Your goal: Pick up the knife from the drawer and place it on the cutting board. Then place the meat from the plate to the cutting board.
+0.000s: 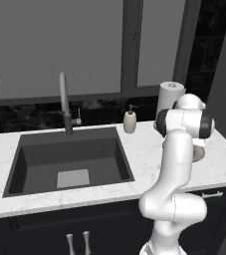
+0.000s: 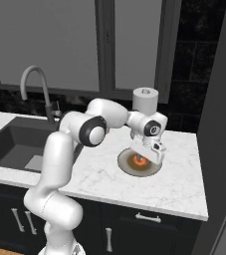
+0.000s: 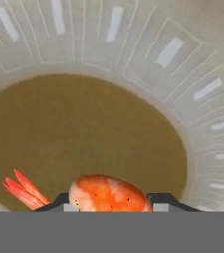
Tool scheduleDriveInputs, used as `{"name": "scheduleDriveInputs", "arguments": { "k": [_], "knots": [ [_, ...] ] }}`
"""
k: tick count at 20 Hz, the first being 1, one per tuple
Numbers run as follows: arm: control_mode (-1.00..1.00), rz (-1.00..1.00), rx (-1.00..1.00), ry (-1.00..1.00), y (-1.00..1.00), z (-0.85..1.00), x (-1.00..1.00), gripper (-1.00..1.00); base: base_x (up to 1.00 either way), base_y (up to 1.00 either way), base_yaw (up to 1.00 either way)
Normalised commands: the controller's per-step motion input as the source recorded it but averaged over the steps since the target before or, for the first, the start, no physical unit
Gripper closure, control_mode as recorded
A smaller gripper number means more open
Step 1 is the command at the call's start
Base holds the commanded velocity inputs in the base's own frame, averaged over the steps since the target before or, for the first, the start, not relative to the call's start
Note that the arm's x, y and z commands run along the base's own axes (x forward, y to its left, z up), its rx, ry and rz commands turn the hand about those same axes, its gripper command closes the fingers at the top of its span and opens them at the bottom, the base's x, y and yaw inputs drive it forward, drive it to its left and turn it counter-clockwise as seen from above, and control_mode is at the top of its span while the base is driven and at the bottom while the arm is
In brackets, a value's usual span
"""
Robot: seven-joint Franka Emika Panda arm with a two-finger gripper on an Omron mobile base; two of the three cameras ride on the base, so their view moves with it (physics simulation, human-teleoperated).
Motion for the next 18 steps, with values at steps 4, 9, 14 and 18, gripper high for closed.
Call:
{"name": "scheduleDriveInputs", "arguments": {
  "k": [4,9,14,18],
  "knots": [
    [-1.00,0.00,0.02,0.00,0.00,0.68,-0.51,1.00,0.00,0.00,0.00],
    [-1.00,0.00,0.03,-0.03,0.00,0.60,-0.69,1.00,0.00,0.00,0.00],
    [-1.00,0.00,0.01,-0.12,0.12,0.44,-0.88,1.00,0.00,0.00,0.00],
    [-1.00,0.00,0.00,-0.17,0.43,0.41,-0.75,1.00,0.00,0.00,0.00]
  ]
}}
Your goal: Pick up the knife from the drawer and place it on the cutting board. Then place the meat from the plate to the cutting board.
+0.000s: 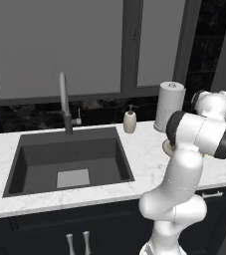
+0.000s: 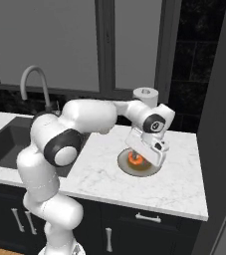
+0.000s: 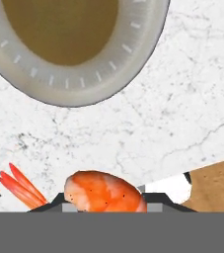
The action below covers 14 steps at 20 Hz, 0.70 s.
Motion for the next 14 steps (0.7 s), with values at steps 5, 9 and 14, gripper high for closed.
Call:
{"name": "scheduleDriveInputs", "arguments": {
  "k": [5,9,14],
  "knots": [
    [-1.00,-0.01,0.00,-0.12,0.52,0.57,-0.26,1.00,0.00,0.00,0.00],
    [-1.00,0.00,0.00,-0.05,0.50,0.58,-0.01,1.00,0.00,0.00,0.00],
    [-1.00,-0.01,0.00,0.00,0.65,0.48,0.00,1.00,0.00,0.00,0.00]
  ]
}}
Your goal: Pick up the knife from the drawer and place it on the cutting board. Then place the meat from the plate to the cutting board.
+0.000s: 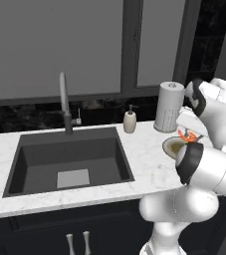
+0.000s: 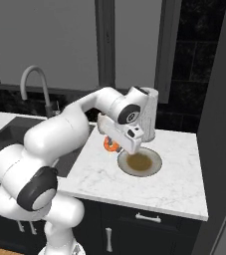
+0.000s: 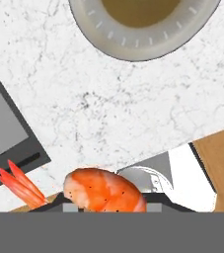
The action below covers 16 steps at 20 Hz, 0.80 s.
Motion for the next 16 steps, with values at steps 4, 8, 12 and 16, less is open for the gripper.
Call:
{"name": "scheduleDriveInputs", "arguments": {
  "k": [4,8,12,16],
  "knots": [
    [1.00,0.00,0.00,0.00,0.59,0.32,0.00,1.00,-0.05,0.21,0.00],
    [1.00,0.00,0.00,0.00,0.00,0.00,0.00,1.00,-0.63,0.86,0.00],
    [1.00,0.00,0.00,0.00,0.00,0.00,0.00,1.00,-0.79,0.97,0.00],
    [1.00,0.00,0.00,0.00,0.00,0.00,0.00,1.00,-0.54,1.00,0.00]
  ]
}}
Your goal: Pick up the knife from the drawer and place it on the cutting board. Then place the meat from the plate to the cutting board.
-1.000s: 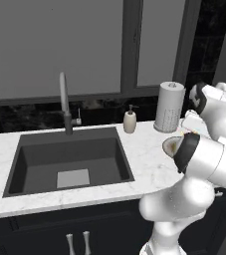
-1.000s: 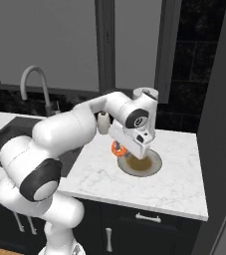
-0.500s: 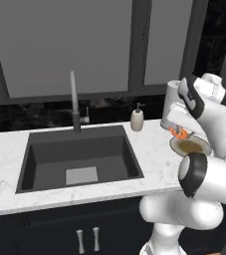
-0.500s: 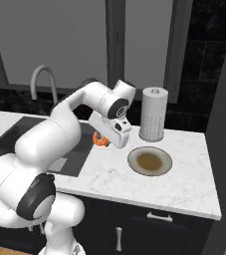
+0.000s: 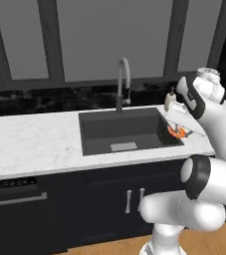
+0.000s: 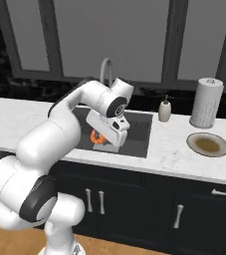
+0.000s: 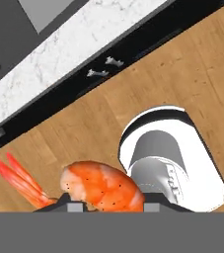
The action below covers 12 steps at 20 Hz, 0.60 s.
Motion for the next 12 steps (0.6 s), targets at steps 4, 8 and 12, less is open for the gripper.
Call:
{"name": "scheduleDriveInputs", "arguments": {
  "k": [4,8,12],
  "knots": [
    [1.00,0.00,0.00,0.00,0.00,0.00,0.00,1.00,-0.32,1.00,0.00],
    [1.00,0.00,0.00,0.00,0.00,0.00,0.00,1.00,-0.22,1.00,0.00],
    [1.00,0.00,0.00,0.00,0.00,0.00,0.00,1.00,-0.10,1.00,0.00]
  ]
}}
